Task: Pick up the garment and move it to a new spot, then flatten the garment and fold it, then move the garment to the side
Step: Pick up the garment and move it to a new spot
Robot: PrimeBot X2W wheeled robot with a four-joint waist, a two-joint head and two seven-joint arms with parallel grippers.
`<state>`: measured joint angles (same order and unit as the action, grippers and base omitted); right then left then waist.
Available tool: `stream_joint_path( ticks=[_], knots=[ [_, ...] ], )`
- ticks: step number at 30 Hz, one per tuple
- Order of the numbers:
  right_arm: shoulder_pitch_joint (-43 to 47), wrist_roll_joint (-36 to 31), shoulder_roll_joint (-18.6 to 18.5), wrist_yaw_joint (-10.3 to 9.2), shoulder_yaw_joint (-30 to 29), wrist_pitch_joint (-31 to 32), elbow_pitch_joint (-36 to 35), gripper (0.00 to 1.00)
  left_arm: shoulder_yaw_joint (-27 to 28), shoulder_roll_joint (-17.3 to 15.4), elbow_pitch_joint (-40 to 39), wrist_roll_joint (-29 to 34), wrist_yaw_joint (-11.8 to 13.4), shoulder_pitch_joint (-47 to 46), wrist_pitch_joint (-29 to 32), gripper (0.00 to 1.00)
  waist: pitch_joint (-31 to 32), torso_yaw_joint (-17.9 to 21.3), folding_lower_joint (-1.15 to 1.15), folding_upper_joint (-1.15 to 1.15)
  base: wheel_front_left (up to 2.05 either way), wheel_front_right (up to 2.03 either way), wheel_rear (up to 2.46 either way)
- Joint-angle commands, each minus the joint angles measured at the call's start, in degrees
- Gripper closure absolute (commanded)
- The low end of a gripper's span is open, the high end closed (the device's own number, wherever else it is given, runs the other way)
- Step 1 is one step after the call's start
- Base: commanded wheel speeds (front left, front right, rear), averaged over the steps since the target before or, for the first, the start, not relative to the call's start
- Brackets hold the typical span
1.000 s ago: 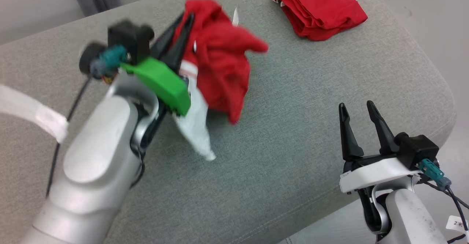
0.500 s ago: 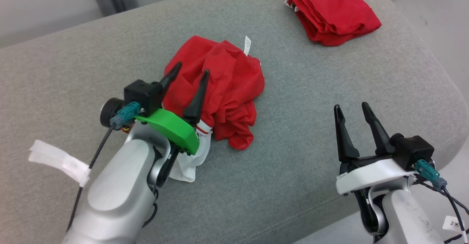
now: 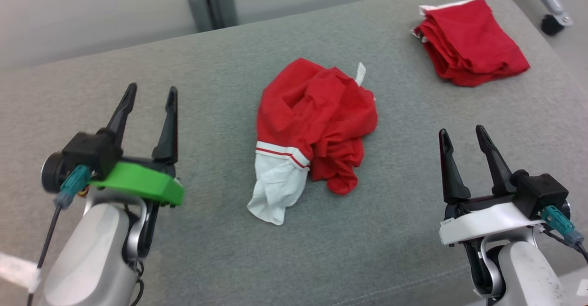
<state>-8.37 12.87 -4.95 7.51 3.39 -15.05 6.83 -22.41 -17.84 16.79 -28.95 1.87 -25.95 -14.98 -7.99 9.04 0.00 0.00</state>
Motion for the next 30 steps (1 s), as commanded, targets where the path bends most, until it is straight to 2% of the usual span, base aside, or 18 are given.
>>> stream_joint_path(
  ticks=[1, 10, 19, 30],
  knots=[
    [0.99, -0.55, -0.30, -0.04, -0.01, -0.17, -0.35, 0.00, 1.13, -0.67, -1.12, 0.38, 0.46, 2.18, -0.19, 0.00, 1.87, -3.67, 0.00, 0.00, 0.00, 0.00, 0.00],
    [2.11, -0.70, -1.41, -0.04, 0.14, -0.17, -1.08, 0.00, 8.66, -1.40, -7.92, 3.31, 1.58, 13.42, -0.20, 0.00, 3.35, -7.80, 0.00, 0.00, 0.00, 0.00, 0.00],
    [3.94, -0.45, -2.08, -0.04, 0.31, -0.18, -2.03, 0.00, 15.47, 2.12, -12.72, 5.68, -0.87, 22.98, -0.21, 0.00, 3.29, -8.73, 0.00, 0.00, 0.00, 0.00, 0.00],
    [7.24, -0.37, -2.02, -0.04, 0.44, -0.18, -1.91, 0.00, 21.31, 7.73, -12.85, 9.04, -5.29, 26.89, -0.22, 0.00, 4.45, -9.13, 0.00, 0.00, 0.00, 0.00, 0.00]
  ],
)
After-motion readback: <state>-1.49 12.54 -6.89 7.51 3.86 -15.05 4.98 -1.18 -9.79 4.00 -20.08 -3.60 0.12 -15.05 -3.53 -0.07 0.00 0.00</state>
